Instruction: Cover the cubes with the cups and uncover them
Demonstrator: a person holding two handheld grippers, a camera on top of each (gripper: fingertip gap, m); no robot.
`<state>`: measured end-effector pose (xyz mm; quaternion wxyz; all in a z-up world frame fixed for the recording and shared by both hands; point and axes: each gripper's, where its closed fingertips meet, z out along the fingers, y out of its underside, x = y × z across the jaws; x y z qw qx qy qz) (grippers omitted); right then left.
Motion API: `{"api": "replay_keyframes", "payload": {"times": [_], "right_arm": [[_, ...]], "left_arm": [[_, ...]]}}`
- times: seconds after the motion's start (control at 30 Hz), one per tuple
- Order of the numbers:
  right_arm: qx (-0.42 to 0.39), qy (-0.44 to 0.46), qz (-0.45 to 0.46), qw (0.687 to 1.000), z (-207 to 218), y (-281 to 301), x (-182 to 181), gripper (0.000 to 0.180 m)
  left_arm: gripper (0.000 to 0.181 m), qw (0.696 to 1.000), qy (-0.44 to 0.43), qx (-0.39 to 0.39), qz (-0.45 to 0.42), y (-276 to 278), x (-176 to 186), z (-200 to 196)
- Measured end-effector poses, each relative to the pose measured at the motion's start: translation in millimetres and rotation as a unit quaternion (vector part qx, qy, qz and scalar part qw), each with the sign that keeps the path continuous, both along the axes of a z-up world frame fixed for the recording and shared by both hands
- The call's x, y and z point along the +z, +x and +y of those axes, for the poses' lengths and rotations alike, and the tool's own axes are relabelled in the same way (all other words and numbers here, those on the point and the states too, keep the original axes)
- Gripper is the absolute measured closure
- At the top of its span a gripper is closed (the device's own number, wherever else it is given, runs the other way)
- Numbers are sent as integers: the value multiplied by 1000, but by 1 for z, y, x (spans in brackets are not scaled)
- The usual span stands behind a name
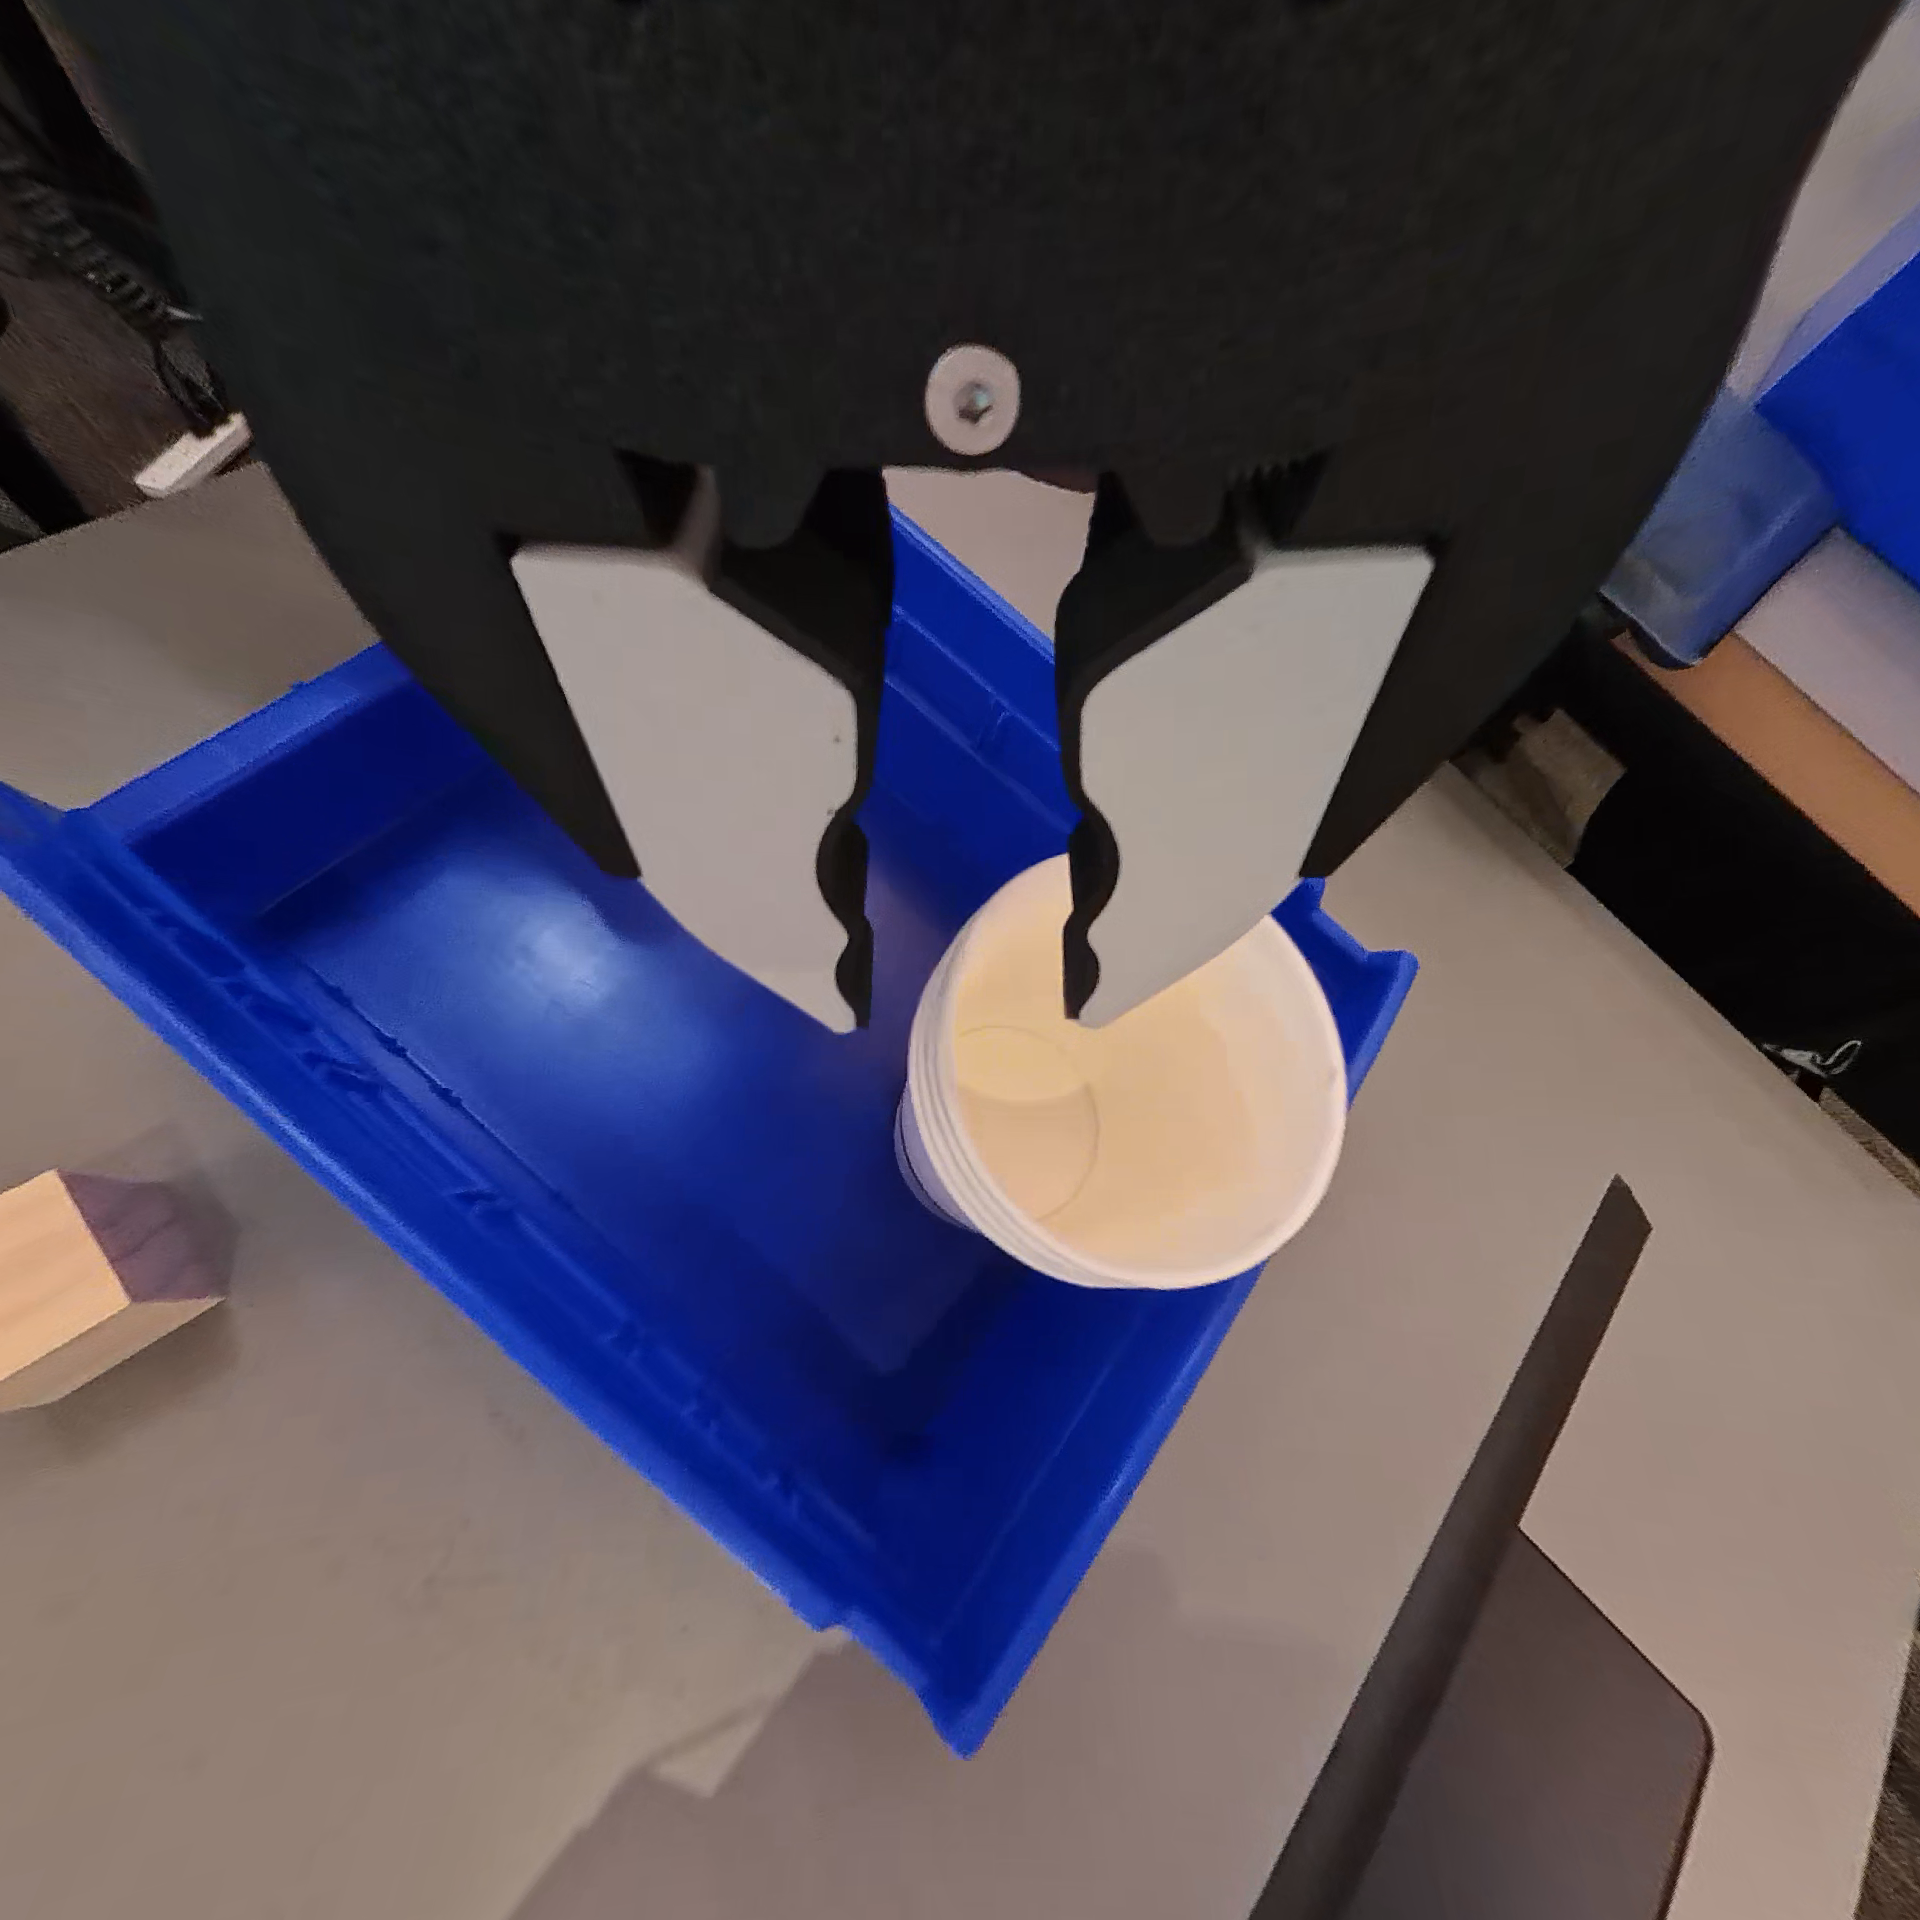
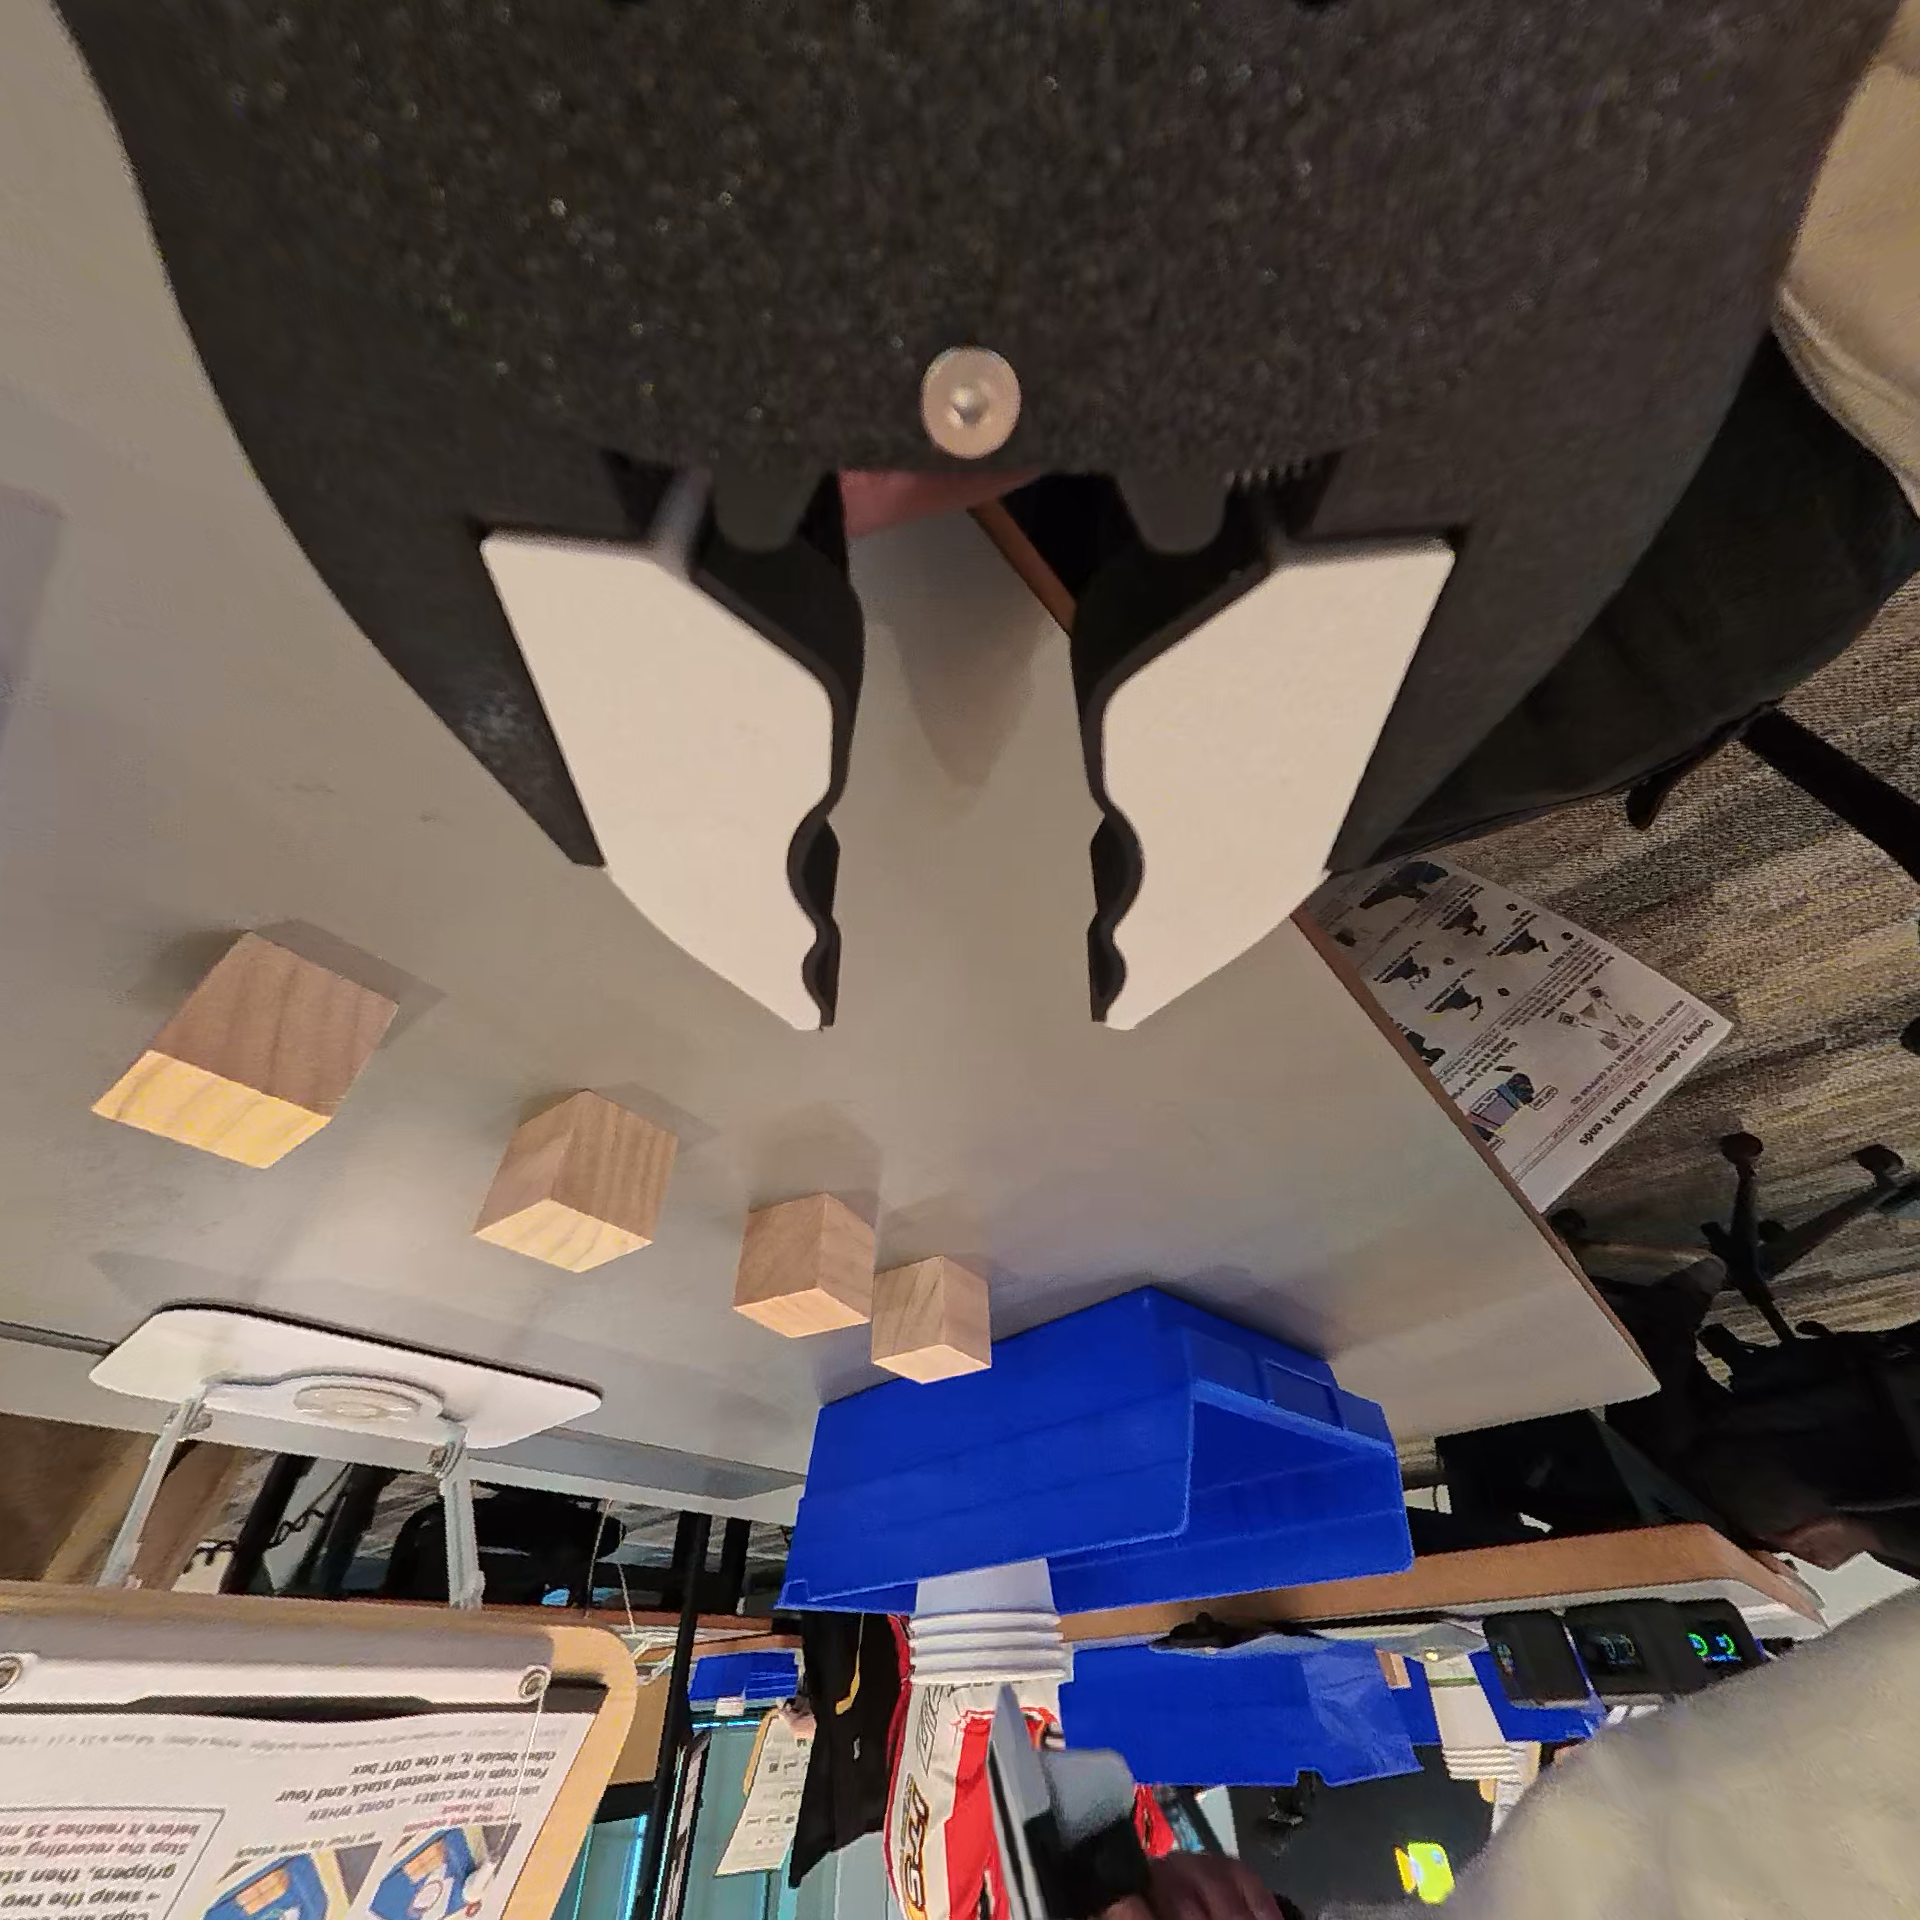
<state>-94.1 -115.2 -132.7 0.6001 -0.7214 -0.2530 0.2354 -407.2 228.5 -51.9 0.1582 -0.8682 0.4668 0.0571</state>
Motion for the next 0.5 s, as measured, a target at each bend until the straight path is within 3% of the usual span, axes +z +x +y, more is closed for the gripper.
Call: {"api": "replay_keyframes", "payload": {"times": [0.17, 0.27, 0.5], "right_arm": [[2, -6, 6, 1000, 0, 1, 0, 135], [3, -7, 4, 1000, 0, 0, -1, 136], [9, -12, -5, 1000, 0, -3, -5, 137]], "left_arm": [[152, 1000, -21, 10, 1, -9, -15, 2], [173, 999, -38, 9, -13, -9, -20, 0], [173, 999, -41, -5, -16, -7, -18, -3]]}}
